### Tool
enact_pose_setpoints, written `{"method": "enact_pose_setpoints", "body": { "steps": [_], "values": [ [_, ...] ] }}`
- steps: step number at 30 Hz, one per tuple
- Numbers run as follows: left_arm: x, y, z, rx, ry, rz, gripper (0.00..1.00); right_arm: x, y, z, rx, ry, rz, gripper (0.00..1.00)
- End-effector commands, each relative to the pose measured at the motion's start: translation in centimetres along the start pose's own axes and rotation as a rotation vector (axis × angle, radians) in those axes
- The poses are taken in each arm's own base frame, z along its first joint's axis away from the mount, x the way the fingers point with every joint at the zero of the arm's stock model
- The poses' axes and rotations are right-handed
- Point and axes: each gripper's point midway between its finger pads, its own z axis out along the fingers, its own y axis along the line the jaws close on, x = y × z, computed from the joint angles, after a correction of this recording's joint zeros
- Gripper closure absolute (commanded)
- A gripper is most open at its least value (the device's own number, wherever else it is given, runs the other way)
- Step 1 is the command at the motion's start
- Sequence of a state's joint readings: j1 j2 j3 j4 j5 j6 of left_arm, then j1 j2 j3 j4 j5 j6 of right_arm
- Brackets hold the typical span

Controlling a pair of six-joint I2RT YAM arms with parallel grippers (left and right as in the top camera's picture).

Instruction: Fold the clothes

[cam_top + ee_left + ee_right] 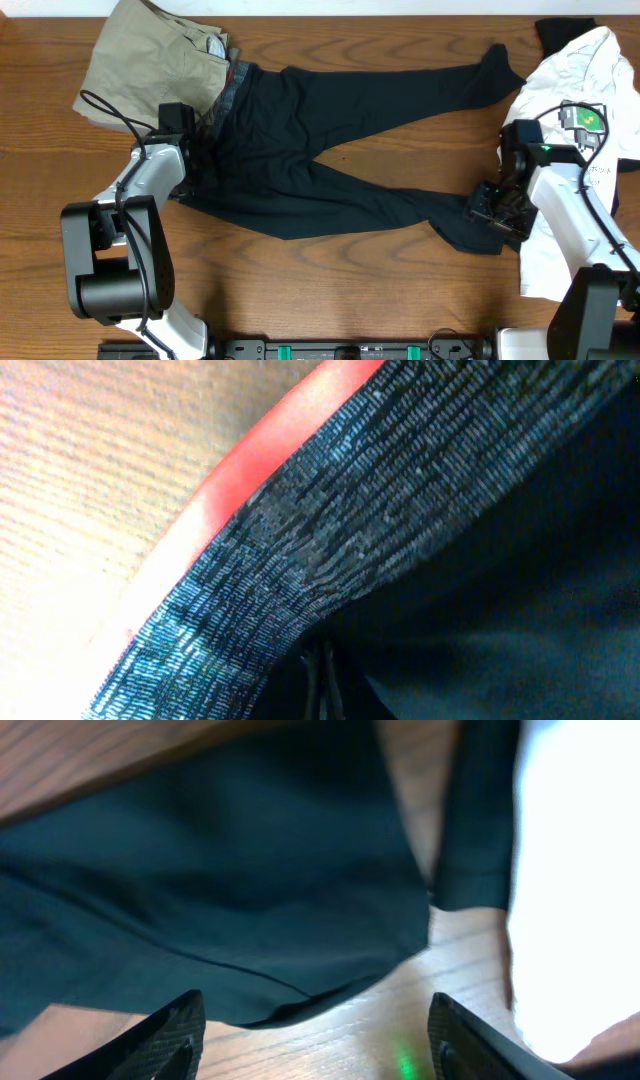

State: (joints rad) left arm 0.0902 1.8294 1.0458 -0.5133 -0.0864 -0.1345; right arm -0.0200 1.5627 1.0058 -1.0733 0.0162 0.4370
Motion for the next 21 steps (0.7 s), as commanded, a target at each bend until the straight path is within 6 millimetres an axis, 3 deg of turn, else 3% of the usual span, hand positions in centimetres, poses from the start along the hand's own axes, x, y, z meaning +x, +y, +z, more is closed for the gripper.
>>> {"method": "enact_pose_setpoints", "body": {
  "steps": [1,15,21],
  "values": [
    [1.0,0.5,1.6,-0.021,0.036,-0.017,0.94,0.4,1.3,0.1,0.001,-0.010,-0.168,0.31],
    [0.6,0.4,1.6,-0.018,0.020,-0.019,0.94,2.5,4.1,0.2,0.014,-0.004,-0.374,0.27],
    [0.5,0.4,1.6,-0.017,0.017,-0.019,0.94,3.9,5.0,0.9,0.018,0.012,-0.437,0.18]
  ]
}}
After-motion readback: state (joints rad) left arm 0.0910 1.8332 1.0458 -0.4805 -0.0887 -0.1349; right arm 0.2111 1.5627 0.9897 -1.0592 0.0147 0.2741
